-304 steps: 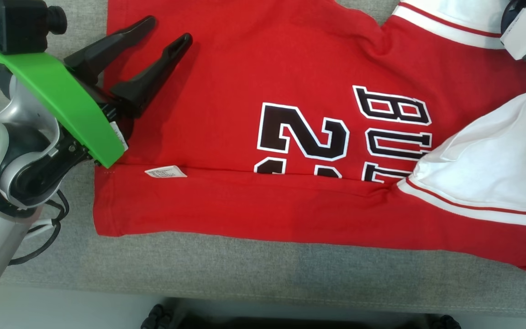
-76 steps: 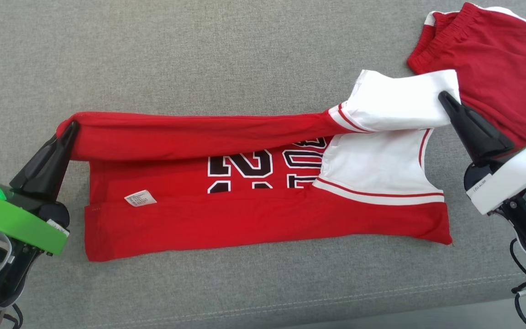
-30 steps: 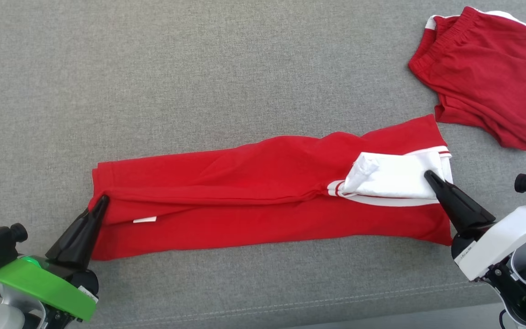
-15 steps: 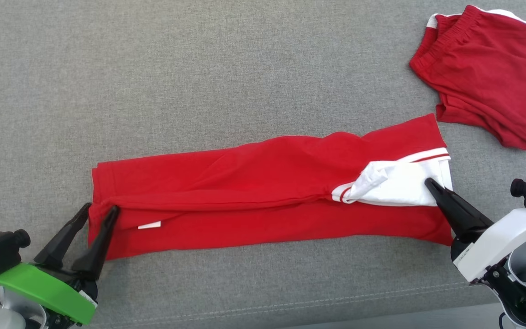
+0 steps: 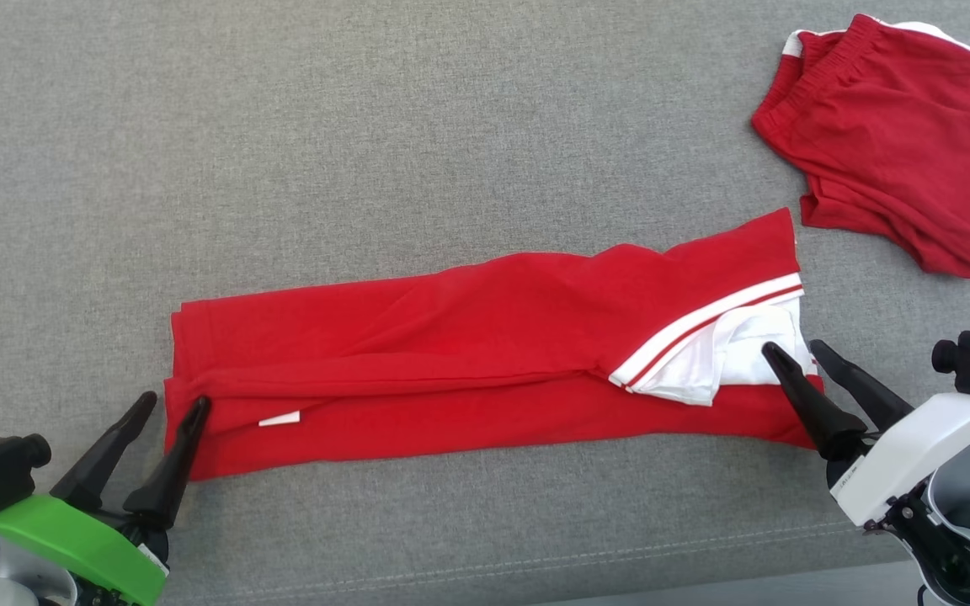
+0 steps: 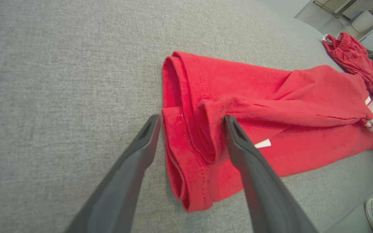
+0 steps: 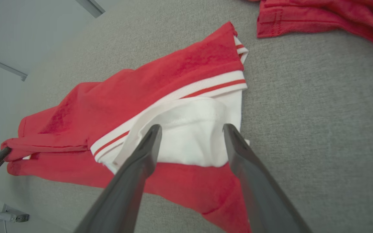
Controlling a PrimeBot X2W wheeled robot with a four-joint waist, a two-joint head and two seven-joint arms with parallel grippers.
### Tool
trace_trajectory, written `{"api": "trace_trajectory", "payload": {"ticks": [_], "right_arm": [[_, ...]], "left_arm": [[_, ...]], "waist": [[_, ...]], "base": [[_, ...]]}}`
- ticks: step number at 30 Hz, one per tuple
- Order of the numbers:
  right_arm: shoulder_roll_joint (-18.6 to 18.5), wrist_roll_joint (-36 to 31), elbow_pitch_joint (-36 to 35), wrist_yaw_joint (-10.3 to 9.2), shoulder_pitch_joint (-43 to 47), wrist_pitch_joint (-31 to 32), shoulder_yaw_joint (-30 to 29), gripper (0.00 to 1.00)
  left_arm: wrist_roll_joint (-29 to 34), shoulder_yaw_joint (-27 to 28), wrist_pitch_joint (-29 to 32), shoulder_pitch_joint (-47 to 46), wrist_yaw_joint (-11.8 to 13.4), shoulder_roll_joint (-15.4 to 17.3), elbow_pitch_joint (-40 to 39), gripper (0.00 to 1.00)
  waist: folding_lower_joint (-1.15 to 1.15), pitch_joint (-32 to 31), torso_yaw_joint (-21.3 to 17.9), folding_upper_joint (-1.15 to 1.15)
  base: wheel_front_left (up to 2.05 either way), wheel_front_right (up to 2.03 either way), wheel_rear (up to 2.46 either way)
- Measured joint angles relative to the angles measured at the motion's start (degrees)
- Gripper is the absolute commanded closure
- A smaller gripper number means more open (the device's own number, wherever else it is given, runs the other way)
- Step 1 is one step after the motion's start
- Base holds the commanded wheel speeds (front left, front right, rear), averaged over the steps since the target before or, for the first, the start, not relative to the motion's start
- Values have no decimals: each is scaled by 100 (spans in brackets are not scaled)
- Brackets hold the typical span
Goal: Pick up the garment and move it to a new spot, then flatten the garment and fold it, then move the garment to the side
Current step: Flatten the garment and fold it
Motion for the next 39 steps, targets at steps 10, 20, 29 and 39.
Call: {"api": "trace_trajectory", "payload": {"ticks": [10,20,29,39], "right_arm": [[332,67,8,-51,92,-308,-69,0],[639,105,-21,-113,450,-960,-447,0],[875,-96,177,-209,802,-1703,-927,0],[1608,441,590,-236,1390,-2137,-1024,0]], "left_arm": [[-80,278,0,135,0,57,218,0],[37,953,-1,303,43,-94,14,0],[576,1340,-1,638,291,-476,-282,0],[1430,1600,-1,1090,641,-954,-642,0]], "waist": [[0,-200,-25,0],[0,-510,-83,0],[0,-833,-55,0],[0,-1173,176,0]], "base": [[0,0,0],[0,0,0],[0,0,0],[0,0,0]]}}
